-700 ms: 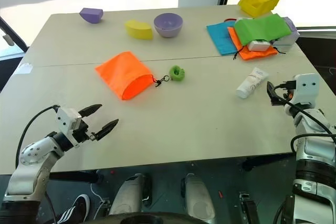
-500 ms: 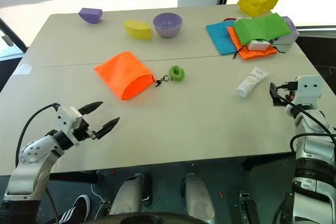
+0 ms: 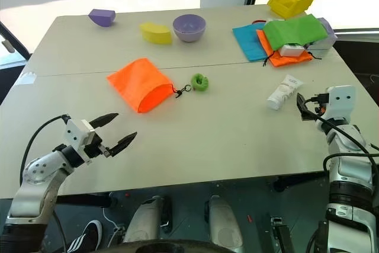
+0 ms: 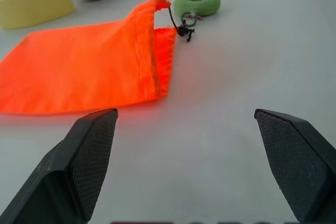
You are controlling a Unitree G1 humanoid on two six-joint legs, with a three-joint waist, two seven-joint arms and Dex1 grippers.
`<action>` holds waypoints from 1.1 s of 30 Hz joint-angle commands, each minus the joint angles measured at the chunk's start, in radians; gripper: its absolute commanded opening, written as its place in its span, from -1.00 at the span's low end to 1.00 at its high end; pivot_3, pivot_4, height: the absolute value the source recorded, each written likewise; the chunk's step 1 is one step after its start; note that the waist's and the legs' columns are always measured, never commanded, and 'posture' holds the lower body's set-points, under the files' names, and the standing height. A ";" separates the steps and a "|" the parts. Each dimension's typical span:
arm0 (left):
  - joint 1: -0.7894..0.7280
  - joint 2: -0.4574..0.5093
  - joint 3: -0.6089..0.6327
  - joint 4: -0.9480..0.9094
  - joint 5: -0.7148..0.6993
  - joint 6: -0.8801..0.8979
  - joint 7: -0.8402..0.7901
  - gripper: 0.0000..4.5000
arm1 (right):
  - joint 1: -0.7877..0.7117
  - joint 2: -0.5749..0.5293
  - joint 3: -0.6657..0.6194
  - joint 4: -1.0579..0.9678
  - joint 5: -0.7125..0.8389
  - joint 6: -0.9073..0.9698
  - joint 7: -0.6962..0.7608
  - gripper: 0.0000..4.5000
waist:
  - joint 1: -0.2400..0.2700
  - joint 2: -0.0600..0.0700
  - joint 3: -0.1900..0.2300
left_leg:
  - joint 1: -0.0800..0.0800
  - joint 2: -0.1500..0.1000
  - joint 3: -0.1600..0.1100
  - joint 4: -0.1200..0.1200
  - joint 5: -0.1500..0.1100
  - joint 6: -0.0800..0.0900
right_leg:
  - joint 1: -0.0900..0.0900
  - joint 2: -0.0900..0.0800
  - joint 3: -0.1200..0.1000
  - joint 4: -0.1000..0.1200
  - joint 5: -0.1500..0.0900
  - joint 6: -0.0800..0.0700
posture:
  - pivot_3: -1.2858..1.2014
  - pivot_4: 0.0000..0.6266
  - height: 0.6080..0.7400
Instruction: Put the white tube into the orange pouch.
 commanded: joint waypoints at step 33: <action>-0.332 -0.163 -0.198 0.079 0.419 0.235 0.447 -0.27 | 0.086 0.017 0.392 -0.503 -0.055 -0.015 0.324 1.00 | 0.004 -0.004 0.001 | -0.001 -0.001 0.000 0.001 0.000 0.000 | 0.000 0.000 0.000 -0.001 0.004 0.006 | 0.03 -0.52 1.00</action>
